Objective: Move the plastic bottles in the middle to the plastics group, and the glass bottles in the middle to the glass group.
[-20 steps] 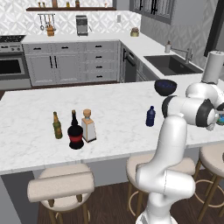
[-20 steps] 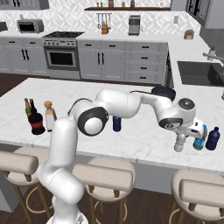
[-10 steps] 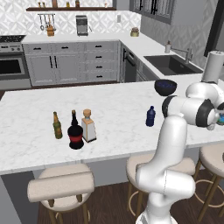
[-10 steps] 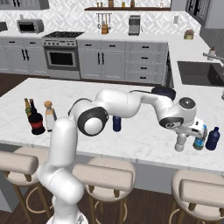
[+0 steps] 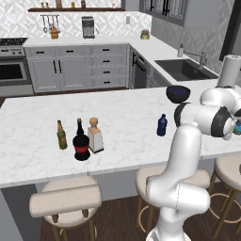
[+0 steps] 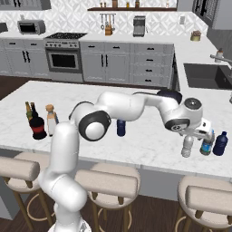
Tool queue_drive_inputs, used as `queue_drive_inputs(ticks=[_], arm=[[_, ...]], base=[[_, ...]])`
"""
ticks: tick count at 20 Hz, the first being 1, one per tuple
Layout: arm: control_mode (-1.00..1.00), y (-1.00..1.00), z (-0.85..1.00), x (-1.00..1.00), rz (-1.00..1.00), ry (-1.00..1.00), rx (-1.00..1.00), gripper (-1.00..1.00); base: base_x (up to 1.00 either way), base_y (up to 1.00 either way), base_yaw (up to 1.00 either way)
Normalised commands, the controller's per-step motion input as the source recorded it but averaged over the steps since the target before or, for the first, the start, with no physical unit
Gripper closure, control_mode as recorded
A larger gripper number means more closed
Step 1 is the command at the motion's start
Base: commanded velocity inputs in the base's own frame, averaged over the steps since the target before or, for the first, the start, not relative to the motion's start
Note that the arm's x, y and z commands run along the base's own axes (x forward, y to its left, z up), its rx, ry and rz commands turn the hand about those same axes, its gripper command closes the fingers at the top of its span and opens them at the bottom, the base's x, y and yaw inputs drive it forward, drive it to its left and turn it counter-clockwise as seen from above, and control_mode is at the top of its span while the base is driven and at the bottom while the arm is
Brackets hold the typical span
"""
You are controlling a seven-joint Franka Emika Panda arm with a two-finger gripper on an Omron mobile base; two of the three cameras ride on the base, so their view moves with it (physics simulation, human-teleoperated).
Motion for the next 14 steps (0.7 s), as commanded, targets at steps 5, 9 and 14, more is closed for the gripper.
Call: queue_drive_inputs(ticks=[5,9,14], arm=[[-1.00,0.15,0.57,-0.32,0.01,-0.06,-0.01,-1.00],[-1.00,0.49,0.43,-0.30,0.00,-0.10,0.00,-1.00],[-1.00,0.97,0.13,-0.19,0.00,0.02,-0.07,-1.00]], base=[[0.00,0.00,0.00],[0.00,0.00,0.00],[0.00,0.00,0.00]])
